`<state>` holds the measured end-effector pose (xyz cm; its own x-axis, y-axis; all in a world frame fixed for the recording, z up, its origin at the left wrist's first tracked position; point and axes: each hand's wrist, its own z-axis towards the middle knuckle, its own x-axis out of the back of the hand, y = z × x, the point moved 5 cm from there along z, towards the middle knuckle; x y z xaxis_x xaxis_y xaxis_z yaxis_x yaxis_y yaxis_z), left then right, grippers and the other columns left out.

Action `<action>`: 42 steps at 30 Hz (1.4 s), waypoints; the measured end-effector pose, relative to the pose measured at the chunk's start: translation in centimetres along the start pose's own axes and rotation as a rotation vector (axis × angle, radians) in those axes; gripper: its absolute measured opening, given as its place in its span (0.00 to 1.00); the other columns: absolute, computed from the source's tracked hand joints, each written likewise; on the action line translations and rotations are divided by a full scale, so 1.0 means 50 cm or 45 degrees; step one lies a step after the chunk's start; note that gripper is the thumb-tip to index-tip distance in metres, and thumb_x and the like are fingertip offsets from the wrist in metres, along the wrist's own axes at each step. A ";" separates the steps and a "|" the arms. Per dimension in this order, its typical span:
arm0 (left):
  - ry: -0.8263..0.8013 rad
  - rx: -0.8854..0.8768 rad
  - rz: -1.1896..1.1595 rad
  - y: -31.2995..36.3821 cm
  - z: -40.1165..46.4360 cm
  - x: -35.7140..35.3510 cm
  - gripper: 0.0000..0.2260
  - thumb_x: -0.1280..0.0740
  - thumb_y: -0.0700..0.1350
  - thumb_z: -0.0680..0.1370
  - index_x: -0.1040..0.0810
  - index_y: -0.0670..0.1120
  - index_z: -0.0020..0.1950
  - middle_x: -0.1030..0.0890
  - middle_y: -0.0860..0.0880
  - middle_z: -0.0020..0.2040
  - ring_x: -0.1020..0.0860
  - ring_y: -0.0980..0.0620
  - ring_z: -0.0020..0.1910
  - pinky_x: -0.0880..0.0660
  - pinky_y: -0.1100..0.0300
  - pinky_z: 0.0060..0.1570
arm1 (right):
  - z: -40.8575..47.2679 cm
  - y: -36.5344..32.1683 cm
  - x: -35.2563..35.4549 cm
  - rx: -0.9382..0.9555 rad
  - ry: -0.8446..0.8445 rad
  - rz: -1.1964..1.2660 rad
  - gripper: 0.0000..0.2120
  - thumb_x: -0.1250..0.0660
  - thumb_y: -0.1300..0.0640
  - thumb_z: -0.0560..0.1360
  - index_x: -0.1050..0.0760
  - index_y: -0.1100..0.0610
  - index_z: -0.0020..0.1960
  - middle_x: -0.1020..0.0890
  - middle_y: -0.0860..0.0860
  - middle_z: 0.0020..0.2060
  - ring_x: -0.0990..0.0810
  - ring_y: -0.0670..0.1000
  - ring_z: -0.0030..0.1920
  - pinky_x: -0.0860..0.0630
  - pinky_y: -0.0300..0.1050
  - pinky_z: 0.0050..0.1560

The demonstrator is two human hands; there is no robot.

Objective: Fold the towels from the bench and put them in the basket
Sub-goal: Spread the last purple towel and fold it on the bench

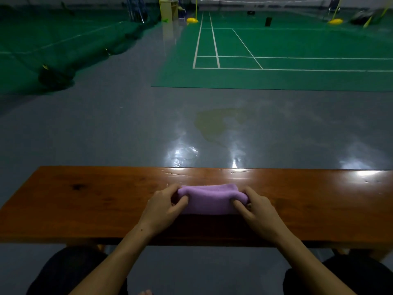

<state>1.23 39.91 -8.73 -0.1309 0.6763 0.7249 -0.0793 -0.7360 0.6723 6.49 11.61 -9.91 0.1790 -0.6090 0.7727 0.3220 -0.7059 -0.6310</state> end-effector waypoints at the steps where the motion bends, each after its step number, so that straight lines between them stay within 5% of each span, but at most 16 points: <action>1: 0.023 0.015 0.000 0.005 -0.001 0.002 0.03 0.32 0.52 0.82 0.22 0.58 0.49 0.18 0.58 0.42 0.19 0.60 0.41 0.25 0.64 0.38 | 0.000 -0.003 0.002 -0.022 0.007 0.013 0.05 0.35 0.45 0.83 0.25 0.44 0.55 0.17 0.42 0.46 0.17 0.41 0.44 0.18 0.39 0.45; 4: 0.050 0.140 -0.012 0.007 0.001 0.000 0.03 0.32 0.53 0.83 0.22 0.57 0.49 0.17 0.58 0.43 0.18 0.60 0.42 0.24 0.67 0.39 | 0.005 0.001 -0.001 -0.127 0.002 0.021 0.09 0.34 0.45 0.83 0.22 0.49 0.57 0.15 0.46 0.48 0.17 0.42 0.46 0.18 0.39 0.47; 9: 0.034 0.362 0.368 -0.022 0.010 -0.023 0.14 0.37 0.64 0.80 0.21 0.56 0.53 0.15 0.55 0.48 0.17 0.51 0.47 0.18 0.52 0.47 | 0.020 0.001 -0.007 -0.224 0.001 -0.101 0.12 0.32 0.39 0.80 0.24 0.48 0.53 0.17 0.45 0.45 0.20 0.42 0.42 0.28 0.34 0.39; 12: 0.039 0.389 0.504 -0.012 0.015 -0.033 0.14 0.40 0.63 0.82 0.23 0.55 0.56 0.15 0.52 0.52 0.17 0.47 0.51 0.19 0.52 0.51 | 0.038 0.005 -0.018 -0.308 -0.008 -0.168 0.15 0.32 0.37 0.79 0.23 0.48 0.55 0.15 0.48 0.48 0.20 0.45 0.43 0.22 0.39 0.44; 20: 0.136 0.348 0.633 -0.007 0.019 -0.035 0.13 0.39 0.60 0.83 0.25 0.54 0.60 0.20 0.52 0.57 0.20 0.50 0.54 0.19 0.51 0.52 | 0.032 -0.012 -0.005 -0.453 0.051 -0.458 0.23 0.41 0.27 0.79 0.25 0.45 0.55 0.18 0.44 0.45 0.21 0.46 0.42 0.20 0.45 0.45; 23: 0.234 0.046 0.740 0.028 0.017 -0.046 0.15 0.37 0.57 0.81 0.23 0.52 0.65 0.19 0.50 0.61 0.21 0.48 0.57 0.21 0.52 0.55 | 0.017 -0.054 0.002 -0.240 0.299 -0.688 0.22 0.38 0.34 0.80 0.25 0.49 0.62 0.18 0.51 0.57 0.20 0.53 0.52 0.20 0.49 0.49; 25: 0.120 -0.207 0.700 0.053 0.008 -0.087 0.19 0.39 0.55 0.82 0.24 0.51 0.70 0.21 0.49 0.69 0.23 0.47 0.68 0.26 0.51 0.68 | 0.002 -0.097 -0.040 0.092 0.309 -0.719 0.23 0.34 0.41 0.78 0.26 0.51 0.69 0.22 0.56 0.67 0.23 0.59 0.63 0.21 0.55 0.58; 27: -0.122 -0.221 0.651 0.054 -0.004 -0.131 0.23 0.45 0.56 0.86 0.33 0.52 0.80 0.33 0.50 0.81 0.38 0.49 0.81 0.42 0.49 0.81 | -0.017 -0.122 -0.103 0.316 0.211 -0.695 0.26 0.34 0.45 0.79 0.28 0.52 0.75 0.27 0.57 0.75 0.27 0.62 0.73 0.25 0.62 0.68; 29: -0.269 -0.108 0.650 0.031 -0.004 -0.146 0.26 0.53 0.59 0.87 0.45 0.54 0.85 0.46 0.52 0.86 0.52 0.52 0.85 0.53 0.49 0.82 | -0.021 -0.114 -0.145 0.334 0.132 -0.720 0.27 0.42 0.45 0.82 0.31 0.54 0.78 0.29 0.57 0.77 0.31 0.63 0.77 0.30 0.65 0.74; 33: -0.324 -0.025 0.693 0.014 0.003 -0.131 0.31 0.60 0.65 0.84 0.52 0.56 0.86 0.51 0.50 0.86 0.56 0.51 0.85 0.56 0.47 0.83 | 0.005 -0.067 -0.145 0.241 -0.027 -0.701 0.31 0.57 0.37 0.86 0.40 0.50 0.84 0.36 0.52 0.82 0.40 0.60 0.82 0.44 0.63 0.81; 37: -0.278 0.118 0.736 0.004 0.003 -0.114 0.35 0.59 0.70 0.82 0.47 0.53 0.85 0.47 0.47 0.86 0.52 0.47 0.85 0.54 0.46 0.82 | 0.021 -0.042 -0.124 0.149 -0.052 -0.647 0.34 0.60 0.34 0.84 0.41 0.49 0.83 0.35 0.49 0.81 0.37 0.56 0.80 0.37 0.58 0.78; 40: -0.173 0.177 0.803 -0.001 0.005 -0.090 0.39 0.62 0.73 0.78 0.38 0.54 0.82 0.36 0.47 0.82 0.41 0.45 0.81 0.43 0.47 0.78 | 0.018 -0.035 -0.102 0.104 -0.025 -0.671 0.32 0.58 0.39 0.82 0.34 0.48 0.80 0.27 0.48 0.75 0.28 0.54 0.69 0.26 0.52 0.66; 42: -0.069 0.205 0.799 0.002 0.006 -0.068 0.34 0.54 0.73 0.80 0.33 0.56 0.77 0.29 0.50 0.75 0.33 0.47 0.74 0.34 0.49 0.70 | 0.014 -0.028 -0.087 0.066 -0.003 -0.652 0.30 0.55 0.39 0.80 0.29 0.44 0.77 0.22 0.47 0.68 0.25 0.53 0.61 0.23 0.50 0.57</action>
<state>1.96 37.54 -11.10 -0.0535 0.1227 0.9910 0.1457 -0.9808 0.1293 5.88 15.52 -12.33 -0.0118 -0.1887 0.9820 0.4144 -0.8947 -0.1670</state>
